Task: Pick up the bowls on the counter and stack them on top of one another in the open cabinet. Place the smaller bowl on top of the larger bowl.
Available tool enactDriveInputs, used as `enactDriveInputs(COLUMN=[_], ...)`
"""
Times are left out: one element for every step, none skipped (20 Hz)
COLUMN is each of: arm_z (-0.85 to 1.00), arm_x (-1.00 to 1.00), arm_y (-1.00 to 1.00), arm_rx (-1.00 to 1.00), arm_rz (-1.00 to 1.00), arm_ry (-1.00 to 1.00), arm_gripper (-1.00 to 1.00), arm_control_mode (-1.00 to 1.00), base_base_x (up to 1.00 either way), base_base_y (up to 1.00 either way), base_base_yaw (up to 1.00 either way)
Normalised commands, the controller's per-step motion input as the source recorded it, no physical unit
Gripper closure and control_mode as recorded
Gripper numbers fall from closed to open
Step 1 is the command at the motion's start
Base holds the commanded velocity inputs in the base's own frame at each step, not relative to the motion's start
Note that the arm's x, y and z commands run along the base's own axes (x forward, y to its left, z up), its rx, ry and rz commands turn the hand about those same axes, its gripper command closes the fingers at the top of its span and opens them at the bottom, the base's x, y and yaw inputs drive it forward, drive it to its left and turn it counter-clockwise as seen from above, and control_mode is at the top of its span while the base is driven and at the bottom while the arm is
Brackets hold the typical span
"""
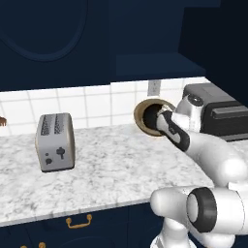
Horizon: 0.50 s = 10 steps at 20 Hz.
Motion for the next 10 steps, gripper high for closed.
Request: enactDriveInputs(arm_z=[1.0, 1.0, 1.0, 1.0, 1.0, 1.0, 1.0, 1.0, 1.0, 1.0], arm_x=[-1.0, -1.0, -1.0, -1.0, -1.0, -1.0, -1.0, -1.0, -1.0, -1.0], arm_y=[0.06, 0.05, 0.02, 0.0, 0.0, 0.0, 0.0, 0.0, 0.0, 0.0], arm_rx=[0.0, 0.0, 0.0, 0.0, 0.0, 0.0, 0.0, 0.0, 0.0, 0.0], arm_rz=[0.0, 0.0, 0.0, 0.0, 0.0, 0.0, 0.0, 0.0, 0.0, 0.0], arm_ry=[-0.38, -0.37, -0.35, -0.27, -0.23, -0.2, -0.18, -0.17, -0.08, -0.01], arm_gripper=[1.0, 1.0, 1.0, 1.0, 1.0, 1.0, 1.0, 1.0, 1.0, 1.0], arm_control_mode=[-1.0, -1.0, -1.0, -1.0, -1.0, -1.0, -1.0, -1.0, -1.0, -1.0], base_base_x=[0.0, 0.0, 0.0, 0.0, 0.0, 0.0, 0.0, 0.0, 0.0, 0.0], base_base_y=[0.0, 0.0, 0.0, 0.0, 0.0, 0.0, 0.0, 0.0, 0.0, 0.0], base_base_yaw=[0.0, 0.0, 0.0, 0.0, 0.0, 0.0, 0.0, 0.0, 0.0, 0.0])
